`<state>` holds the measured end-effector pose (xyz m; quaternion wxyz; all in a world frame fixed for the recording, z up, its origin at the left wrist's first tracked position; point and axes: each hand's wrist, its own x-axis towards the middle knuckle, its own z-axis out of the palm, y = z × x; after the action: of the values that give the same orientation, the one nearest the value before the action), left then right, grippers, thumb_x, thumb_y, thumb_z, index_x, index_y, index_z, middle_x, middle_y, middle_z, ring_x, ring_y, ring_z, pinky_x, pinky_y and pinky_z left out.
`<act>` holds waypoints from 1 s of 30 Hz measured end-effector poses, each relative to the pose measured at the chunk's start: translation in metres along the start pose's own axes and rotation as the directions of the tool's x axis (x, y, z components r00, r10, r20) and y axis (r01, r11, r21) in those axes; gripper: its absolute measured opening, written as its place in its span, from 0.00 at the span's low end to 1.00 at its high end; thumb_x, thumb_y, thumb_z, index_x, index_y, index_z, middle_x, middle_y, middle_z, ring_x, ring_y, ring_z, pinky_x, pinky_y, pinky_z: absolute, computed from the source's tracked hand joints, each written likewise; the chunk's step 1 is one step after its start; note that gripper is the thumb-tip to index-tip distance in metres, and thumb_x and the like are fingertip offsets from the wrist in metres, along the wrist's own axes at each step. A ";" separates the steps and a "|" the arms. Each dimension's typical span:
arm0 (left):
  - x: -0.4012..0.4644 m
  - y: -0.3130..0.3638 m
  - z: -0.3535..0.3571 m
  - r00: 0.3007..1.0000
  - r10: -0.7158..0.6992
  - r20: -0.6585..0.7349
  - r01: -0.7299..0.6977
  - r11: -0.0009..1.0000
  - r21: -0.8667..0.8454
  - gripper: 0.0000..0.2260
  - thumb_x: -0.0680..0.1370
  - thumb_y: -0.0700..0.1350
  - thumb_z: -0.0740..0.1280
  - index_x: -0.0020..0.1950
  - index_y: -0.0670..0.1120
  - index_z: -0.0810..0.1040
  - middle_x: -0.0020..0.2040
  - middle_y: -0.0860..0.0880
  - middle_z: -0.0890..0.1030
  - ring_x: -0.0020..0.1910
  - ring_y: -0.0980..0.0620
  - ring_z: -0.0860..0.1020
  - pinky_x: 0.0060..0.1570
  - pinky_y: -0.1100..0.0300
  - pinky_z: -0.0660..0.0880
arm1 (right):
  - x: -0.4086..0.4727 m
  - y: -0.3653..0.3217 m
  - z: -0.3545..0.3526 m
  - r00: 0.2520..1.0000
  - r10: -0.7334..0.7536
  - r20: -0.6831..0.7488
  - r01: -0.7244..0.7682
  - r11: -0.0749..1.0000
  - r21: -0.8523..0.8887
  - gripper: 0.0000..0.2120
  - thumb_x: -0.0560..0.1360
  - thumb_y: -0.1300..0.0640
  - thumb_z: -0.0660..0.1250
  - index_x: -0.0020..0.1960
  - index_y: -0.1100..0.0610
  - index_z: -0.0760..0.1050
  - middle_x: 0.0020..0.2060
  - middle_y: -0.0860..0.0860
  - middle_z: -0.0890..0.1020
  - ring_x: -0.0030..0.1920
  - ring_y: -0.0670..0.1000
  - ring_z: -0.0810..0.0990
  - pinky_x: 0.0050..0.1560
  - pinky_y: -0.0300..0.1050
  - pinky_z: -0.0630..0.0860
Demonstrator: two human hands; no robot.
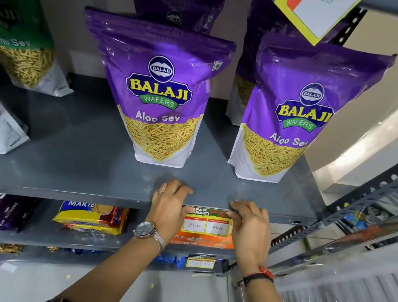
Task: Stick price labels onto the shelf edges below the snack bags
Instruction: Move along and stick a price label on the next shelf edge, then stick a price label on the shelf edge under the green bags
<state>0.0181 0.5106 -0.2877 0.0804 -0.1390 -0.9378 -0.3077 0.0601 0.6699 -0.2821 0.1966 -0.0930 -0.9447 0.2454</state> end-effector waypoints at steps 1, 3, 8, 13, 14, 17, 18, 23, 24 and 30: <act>0.000 0.001 0.000 1.000 -0.005 0.000 0.005 1.000 0.005 0.15 0.69 0.37 0.71 0.54 0.41 0.73 0.55 0.39 0.75 0.55 0.40 0.70 0.54 0.49 0.64 | 0.000 0.000 0.000 1.000 0.000 0.004 0.000 1.000 -0.005 0.06 0.69 0.67 0.70 0.45 0.60 0.80 0.43 0.56 0.84 0.40 0.59 0.74 0.37 0.50 0.76; 0.000 0.003 -0.002 1.000 0.004 0.006 -0.004 1.000 0.028 0.18 0.70 0.37 0.71 0.57 0.42 0.71 0.57 0.40 0.74 0.57 0.41 0.69 0.56 0.49 0.63 | 0.001 0.000 -0.003 1.000 -0.007 0.023 0.008 1.000 -0.014 0.06 0.70 0.67 0.70 0.46 0.61 0.80 0.44 0.57 0.84 0.41 0.59 0.74 0.40 0.51 0.76; 0.007 0.015 -0.032 0.987 0.152 -0.057 -0.149 0.987 0.054 0.20 0.70 0.38 0.71 0.60 0.40 0.69 0.59 0.40 0.74 0.58 0.40 0.70 0.57 0.50 0.62 | 0.005 -0.014 -0.030 0.992 -0.113 -0.064 0.108 0.992 -0.070 0.08 0.71 0.62 0.70 0.50 0.58 0.79 0.48 0.57 0.84 0.43 0.61 0.77 0.42 0.53 0.71; 0.034 0.062 -0.103 0.909 0.211 -0.361 -0.274 0.953 -0.133 0.11 0.71 0.38 0.70 0.52 0.38 0.74 0.49 0.38 0.78 0.49 0.39 0.75 0.50 0.50 0.70 | 0.039 -0.065 -0.103 0.843 -0.196 -0.500 0.218 0.976 -0.015 0.12 0.73 0.55 0.61 0.52 0.59 0.77 0.43 0.61 0.82 0.39 0.62 0.77 0.39 0.52 0.68; 0.039 0.074 -0.119 0.886 0.203 -0.417 -0.302 0.935 -0.187 0.09 0.71 0.39 0.70 0.49 0.39 0.75 0.46 0.41 0.79 0.47 0.42 0.76 0.48 0.54 0.69 | 0.047 -0.077 -0.122 0.795 -0.208 -0.570 0.257 0.966 0.006 0.13 0.74 0.54 0.59 0.51 0.59 0.77 0.42 0.61 0.81 0.39 0.62 0.77 0.39 0.51 0.66; 0.049 0.115 -0.166 0.778 0.224 -0.587 -0.416 0.884 -0.213 0.08 0.71 0.47 0.69 0.42 0.44 0.75 0.39 0.51 0.75 0.38 0.53 0.73 0.39 0.63 0.67 | 0.067 -0.116 -0.174 0.628 -0.246 -0.738 0.402 0.915 0.037 0.11 0.74 0.57 0.58 0.51 0.58 0.77 0.41 0.62 0.80 0.42 0.58 0.73 0.41 0.50 0.62; 0.051 0.126 -0.179 0.733 0.243 -0.635 -0.455 0.869 -0.193 0.09 0.71 0.49 0.67 0.41 0.44 0.74 0.38 0.51 0.75 0.36 0.53 0.71 0.38 0.63 0.67 | 0.074 -0.128 -0.188 0.583 -0.266 -0.768 0.448 0.893 0.031 0.11 0.75 0.58 0.59 0.53 0.58 0.77 0.42 0.62 0.79 0.43 0.57 0.72 0.43 0.50 0.63; 0.063 0.157 -0.219 0.616 0.277 -0.737 -0.350 0.935 0.059 0.13 0.69 0.51 0.70 0.46 0.43 0.76 0.42 0.41 0.78 0.41 0.40 0.73 0.43 0.49 0.66 | 0.108 -0.169 -0.231 0.609 -0.399 -0.685 0.509 0.859 -0.048 0.15 0.75 0.60 0.63 0.61 0.55 0.71 0.56 0.58 0.78 0.54 0.61 0.73 0.53 0.56 0.64; 0.065 0.161 -0.222 0.612 0.283 -0.739 -0.312 0.944 0.103 0.13 0.68 0.50 0.72 0.48 0.44 0.76 0.45 0.41 0.78 0.44 0.40 0.73 0.46 0.48 0.64 | 0.114 -0.174 -0.235 0.634 -0.415 -0.652 0.514 0.857 -0.044 0.15 0.75 0.59 0.63 0.62 0.54 0.71 0.58 0.57 0.77 0.55 0.60 0.73 0.55 0.55 0.62; 0.071 0.175 -0.236 0.663 0.338 -0.668 -0.369 0.924 0.102 0.11 0.66 0.46 0.74 0.45 0.47 0.78 0.49 0.46 0.80 0.52 0.42 0.74 0.55 0.51 0.53 | 0.128 -0.192 -0.245 0.670 -0.416 -0.614 0.565 0.823 0.060 0.04 0.74 0.60 0.66 0.47 0.54 0.78 0.43 0.53 0.83 0.47 0.56 0.78 0.47 0.50 0.59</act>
<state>0.0205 0.5191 0.0141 0.4696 -0.1990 -0.7922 -0.3351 0.0309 0.6440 0.0527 0.5416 0.1218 -0.7909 0.2574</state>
